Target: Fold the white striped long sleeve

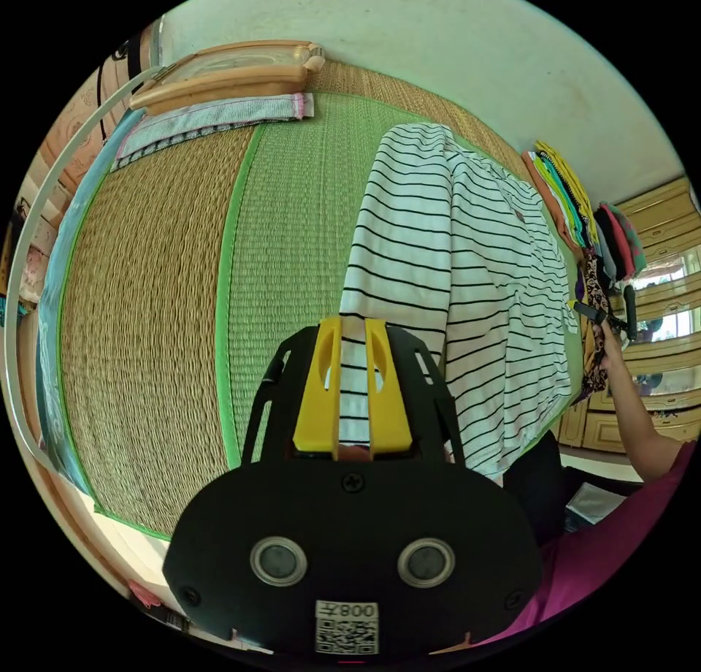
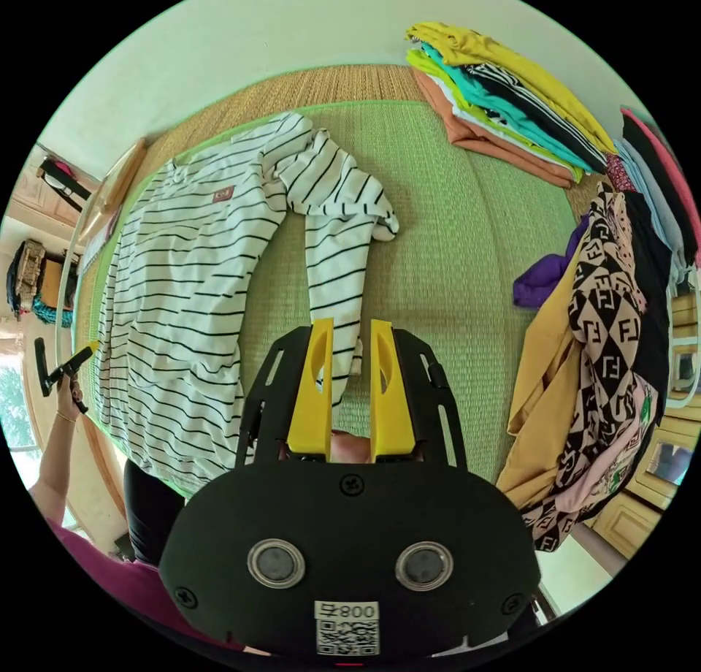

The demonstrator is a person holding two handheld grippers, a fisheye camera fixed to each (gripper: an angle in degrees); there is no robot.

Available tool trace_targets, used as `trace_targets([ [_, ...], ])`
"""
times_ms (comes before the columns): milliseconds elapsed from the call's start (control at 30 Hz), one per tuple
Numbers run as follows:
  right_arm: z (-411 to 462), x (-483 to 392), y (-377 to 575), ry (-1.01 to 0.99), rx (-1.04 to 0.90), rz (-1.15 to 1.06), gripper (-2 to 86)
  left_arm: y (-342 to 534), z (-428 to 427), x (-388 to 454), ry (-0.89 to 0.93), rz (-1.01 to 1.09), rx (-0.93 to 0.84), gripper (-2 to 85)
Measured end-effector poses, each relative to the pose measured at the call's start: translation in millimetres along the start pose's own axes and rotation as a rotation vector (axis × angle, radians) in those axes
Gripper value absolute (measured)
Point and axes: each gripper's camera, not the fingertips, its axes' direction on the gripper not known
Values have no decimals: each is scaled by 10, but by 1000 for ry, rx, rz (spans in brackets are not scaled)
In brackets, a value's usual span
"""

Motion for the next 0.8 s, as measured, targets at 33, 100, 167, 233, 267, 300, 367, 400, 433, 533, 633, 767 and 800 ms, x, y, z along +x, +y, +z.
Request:
trace_targets([
  [33,4,-25,-16,10,7,-1,64,-94,31,-15,7,-4,-28,29],
  [100,-57,-90,-161,49,-37,-35,34,-217,-20,-49,-26,3,-26,19],
  [167,-162,-77,-295,235,-68,-79,22,-342,-263,-175,-150,-7,60,15],
  [233,-356,86,-425,429,-59,-87,19,-407,-485,-366,-209,-64,143,17],
  [267,-521,283,-518,466,-57,-55,20,-434,-603,-500,-215,-97,188,22],
  [300,-700,510,-597,425,-57,0,23,-444,-643,-560,-207,-112,200,25],
  [367,-930,818,-646,284,-40,90,39,-414,-715,-700,-148,-154,242,51],
  [400,-1044,957,-610,187,-7,143,52,-392,-705,-705,-118,-152,246,60],
  [433,-1083,997,-573,145,14,160,58,-333,-654,-678,-60,-132,240,74],
  [533,-1058,927,-267,-69,61,162,82,-65,-389,-443,108,-51,188,87],
  [633,-854,423,247,-231,48,20,81,283,-46,-106,240,62,55,88],
  [767,-534,-557,1042,-238,-59,-278,80,673,192,102,260,105,-41,88],
  [800,-490,-789,1227,-169,-74,-364,80,706,207,104,262,106,-46,88],
])
